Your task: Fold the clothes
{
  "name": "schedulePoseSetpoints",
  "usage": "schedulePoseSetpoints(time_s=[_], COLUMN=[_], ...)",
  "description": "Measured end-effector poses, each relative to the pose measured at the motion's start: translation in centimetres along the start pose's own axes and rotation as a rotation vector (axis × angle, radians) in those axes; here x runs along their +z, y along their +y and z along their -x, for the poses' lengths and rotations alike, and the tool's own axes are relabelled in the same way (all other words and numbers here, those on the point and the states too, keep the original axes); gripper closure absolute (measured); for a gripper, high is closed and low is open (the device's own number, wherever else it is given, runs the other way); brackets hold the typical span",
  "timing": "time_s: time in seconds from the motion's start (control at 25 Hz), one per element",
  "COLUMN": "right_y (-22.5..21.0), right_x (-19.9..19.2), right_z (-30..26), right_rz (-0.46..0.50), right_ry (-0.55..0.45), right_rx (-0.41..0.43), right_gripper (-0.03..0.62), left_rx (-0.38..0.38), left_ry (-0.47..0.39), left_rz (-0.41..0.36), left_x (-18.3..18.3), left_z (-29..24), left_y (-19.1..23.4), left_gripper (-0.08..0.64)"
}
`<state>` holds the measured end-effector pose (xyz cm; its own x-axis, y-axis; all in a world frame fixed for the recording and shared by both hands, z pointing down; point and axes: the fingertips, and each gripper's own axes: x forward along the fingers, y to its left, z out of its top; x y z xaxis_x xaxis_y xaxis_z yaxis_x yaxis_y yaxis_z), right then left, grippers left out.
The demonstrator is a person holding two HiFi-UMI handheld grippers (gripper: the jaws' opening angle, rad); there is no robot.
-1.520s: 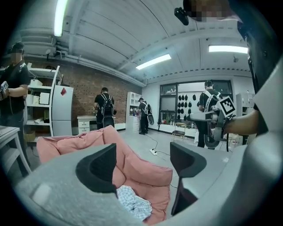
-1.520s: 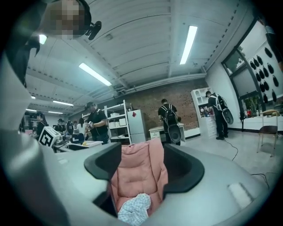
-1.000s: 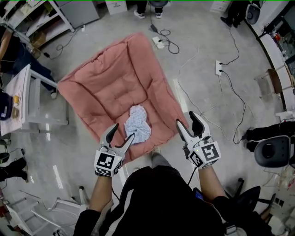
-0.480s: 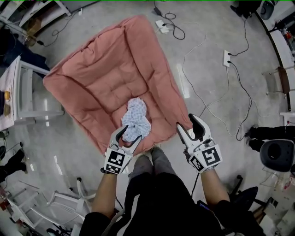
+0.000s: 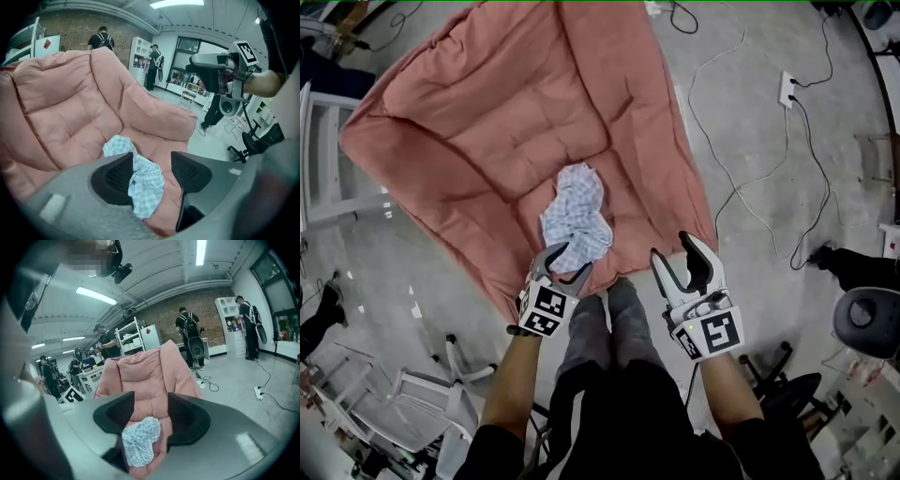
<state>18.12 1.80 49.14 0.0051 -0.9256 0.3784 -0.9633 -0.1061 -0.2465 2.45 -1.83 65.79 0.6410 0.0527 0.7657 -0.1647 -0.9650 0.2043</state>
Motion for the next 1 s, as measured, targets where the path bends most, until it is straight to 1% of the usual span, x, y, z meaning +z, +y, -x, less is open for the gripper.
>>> schedulePoseSetpoints(time_s=[0.12, 0.24, 0.36, 0.6, 0.8, 0.84, 0.88, 1.0], right_y=[-0.1, -0.3, -1.1, -2.2, -1.8, -1.7, -1.6, -1.1], right_x=[-3.6, -6.2, -8.1, -10.1, -11.6, -12.0, -12.2, -12.9], right_z=[-0.9, -1.7, -2.2, -2.2, -2.0, -2.1, -2.1, -2.2], right_rz=[-0.045, -0.047, -0.057, -0.073, -0.103, -0.108, -0.110, -0.093], right_ry=[0.044, 0.072, 0.089, 0.101, 0.125, 0.130, 0.134, 0.153], right_rx=[0.008, 0.007, -0.005, -0.018, -0.019, -0.018, -0.016, -0.008], right_gripper=[0.373, 0.373, 0.373, 0.377, 0.380, 0.380, 0.380, 0.382], left_rx=[-0.007, -0.005, 0.001, -0.012, -0.024, -0.029, -0.034, -0.032], left_ry=[0.070, 0.109, 0.147, 0.234, 0.305, 0.320, 0.334, 0.352], left_rz=[0.012, 0.027, 0.035, 0.040, 0.093, 0.106, 0.119, 0.141], left_x=[-3.0, -5.1, -6.9, -9.9, -11.6, -12.0, -12.2, -12.5], left_z=[-2.9, -5.4, -7.2, -9.6, -10.8, -11.1, -11.4, -12.2], left_y=[0.1, 0.7, 1.4, 2.2, 2.7, 2.8, 2.9, 3.5], left_gripper=[0.299, 0.301, 0.299, 0.313, 0.325, 0.341, 0.341, 0.341])
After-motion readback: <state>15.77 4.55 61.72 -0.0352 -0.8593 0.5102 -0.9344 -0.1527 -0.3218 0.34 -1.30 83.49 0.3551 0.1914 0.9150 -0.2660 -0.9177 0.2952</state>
